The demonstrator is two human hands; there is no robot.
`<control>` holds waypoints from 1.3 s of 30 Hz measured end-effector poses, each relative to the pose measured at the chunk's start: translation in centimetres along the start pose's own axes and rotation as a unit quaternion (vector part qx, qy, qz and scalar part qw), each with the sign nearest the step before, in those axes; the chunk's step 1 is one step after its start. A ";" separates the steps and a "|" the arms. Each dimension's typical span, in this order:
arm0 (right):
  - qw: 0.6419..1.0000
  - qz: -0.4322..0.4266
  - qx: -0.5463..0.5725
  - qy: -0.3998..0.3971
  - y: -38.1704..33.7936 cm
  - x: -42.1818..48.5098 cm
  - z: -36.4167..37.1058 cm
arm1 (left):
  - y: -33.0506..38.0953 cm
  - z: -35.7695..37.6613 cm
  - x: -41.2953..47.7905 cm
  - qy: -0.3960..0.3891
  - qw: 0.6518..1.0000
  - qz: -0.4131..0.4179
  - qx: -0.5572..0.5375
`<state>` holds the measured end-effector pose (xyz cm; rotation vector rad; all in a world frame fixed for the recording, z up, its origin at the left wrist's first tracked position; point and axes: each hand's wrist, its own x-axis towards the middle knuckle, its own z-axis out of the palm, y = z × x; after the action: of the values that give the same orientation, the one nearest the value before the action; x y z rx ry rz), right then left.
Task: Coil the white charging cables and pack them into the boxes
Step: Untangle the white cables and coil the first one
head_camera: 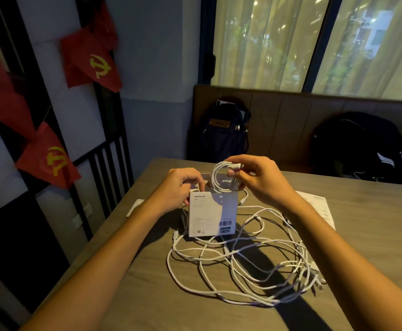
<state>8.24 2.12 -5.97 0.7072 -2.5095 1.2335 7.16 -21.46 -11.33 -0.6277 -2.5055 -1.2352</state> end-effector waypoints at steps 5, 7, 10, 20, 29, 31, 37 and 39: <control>0.999 -0.025 -0.031 0.014 -0.5 0.2 0.6 | -0.1 0.1 -0.3 0.007 0.999 0.027 0.028; 0.998 -0.037 -0.041 0.033 -0.8 0.4 0.8 | -0.2 0.5 -0.5 0.016 0.999 0.039 0.031; 0.993 -0.067 -0.090 0.042 -1.2 0.4 1.4 | -0.4 0.8 -0.7 0.047 0.996 0.067 0.036; 0.973 -0.126 -0.188 0.054 -1.3 0.7 2.1 | -0.2 1.2 -1.1 0.086 0.995 0.049 -0.025; 0.942 -0.142 -0.304 -0.006 -0.6 -0.5 3.4 | 0.2 0.8 -1.2 0.094 0.992 -0.031 -0.077; 0.939 -0.126 -0.319 -0.027 -0.8 -0.6 3.4 | 0.2 0.6 -1.3 0.084 0.994 -0.023 -0.070; 0.950 -0.093 -0.270 -0.129 -1.2 -0.3 2.2 | 0.3 0.0 -2.4 0.034 0.995 -0.001 -0.089; 0.952 -0.079 -0.253 -0.155 -1.7 -0.5 2.1 | 0.4 0.0 -2.9 0.022 0.995 -0.010 -0.092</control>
<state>9.48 -0.24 -6.32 0.9956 -2.7734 0.4110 9.83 -22.01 -12.27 -0.6107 -2.3865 -1.4833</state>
